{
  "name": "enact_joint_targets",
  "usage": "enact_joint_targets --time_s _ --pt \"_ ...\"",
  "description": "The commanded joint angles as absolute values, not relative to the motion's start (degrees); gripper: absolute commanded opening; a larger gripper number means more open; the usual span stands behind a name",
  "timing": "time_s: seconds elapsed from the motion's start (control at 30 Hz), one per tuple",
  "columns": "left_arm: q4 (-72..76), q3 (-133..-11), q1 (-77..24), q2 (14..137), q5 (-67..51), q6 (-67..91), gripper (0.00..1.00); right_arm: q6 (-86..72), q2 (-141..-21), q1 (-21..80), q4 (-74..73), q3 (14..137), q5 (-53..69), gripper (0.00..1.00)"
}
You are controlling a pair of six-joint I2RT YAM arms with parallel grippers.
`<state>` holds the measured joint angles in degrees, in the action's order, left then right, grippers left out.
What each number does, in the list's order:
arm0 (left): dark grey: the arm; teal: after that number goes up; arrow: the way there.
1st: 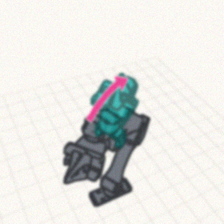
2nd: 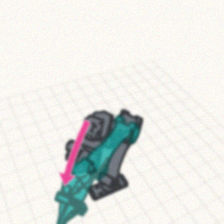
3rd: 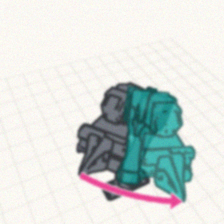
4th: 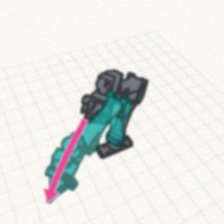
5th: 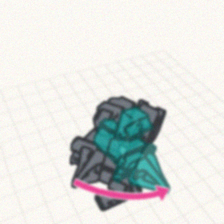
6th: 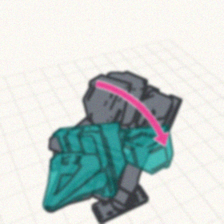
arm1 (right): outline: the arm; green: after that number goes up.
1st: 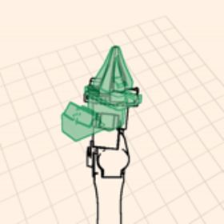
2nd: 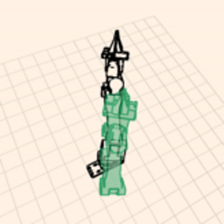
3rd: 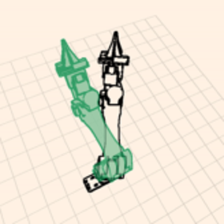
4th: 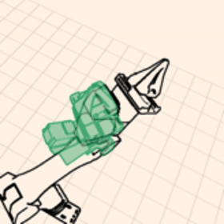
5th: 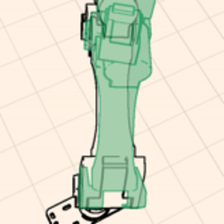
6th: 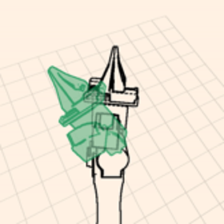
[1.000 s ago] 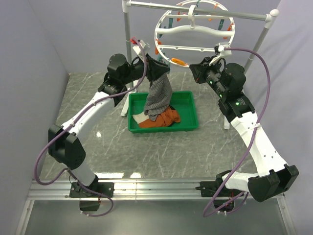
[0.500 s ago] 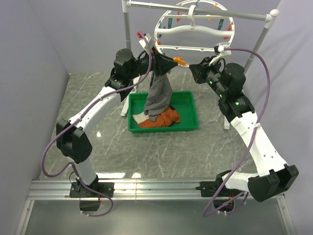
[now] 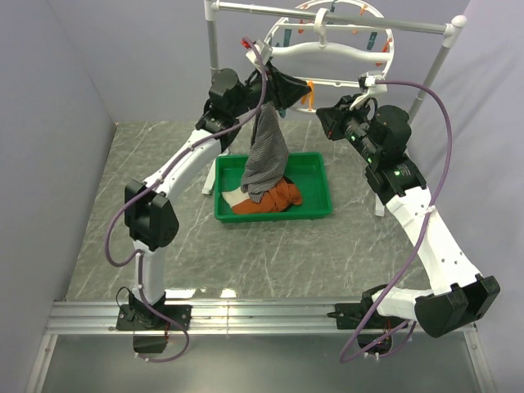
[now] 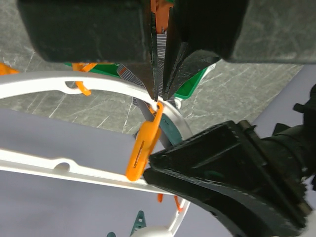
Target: Clip the underwear to the hanger
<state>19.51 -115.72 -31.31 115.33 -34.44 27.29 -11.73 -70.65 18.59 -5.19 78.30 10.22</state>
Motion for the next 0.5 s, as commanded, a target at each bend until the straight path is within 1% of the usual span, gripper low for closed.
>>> enact_joint_targets --time_s 0.0,0.03,0.1,0.13,0.2,0.23,0.33,0.47 --pt "19.87 -121.1 -31.46 116.63 -33.49 28.74 0.39 -12.13 -70.05 18.28 -3.78 78.4 10.9 0.15" --pt "19.25 -121.72 -31.38 117.24 -33.4 28.48 0.45 -12.04 -70.14 18.11 -3.78 78.49 10.99 0.15" --pt "18.98 -122.52 -30.77 116.99 -33.57 28.47 0.5 -11.95 -70.05 18.02 -3.78 78.66 11.16 0.17" --pt "19.68 -122.35 -30.5 116.55 -33.66 28.82 0.54 -11.78 -69.87 18.19 -3.87 78.75 11.42 0.18" --pt "21.35 -121.04 -29.97 115.06 -34.01 27.78 0.58 -11.6 -69.79 18.11 -3.96 79.01 11.69 0.19" --pt "21.79 -120.16 -29.8 112.87 -34.19 26.9 0.63 -11.17 -69.35 18.19 -3.96 78.93 11.78 0.21" --pt "21.71 -116.9 -29.53 107.85 -34.63 22.86 0.66 -10.55 -68.91 18.11 -3.87 79.01 11.69 0.24" --pt "19.34 -110.86 -29.27 101.88 -34.63 18.91 0.67 -10.46 -68.2 18.11 -3.69 78.75 11.86 0.25"
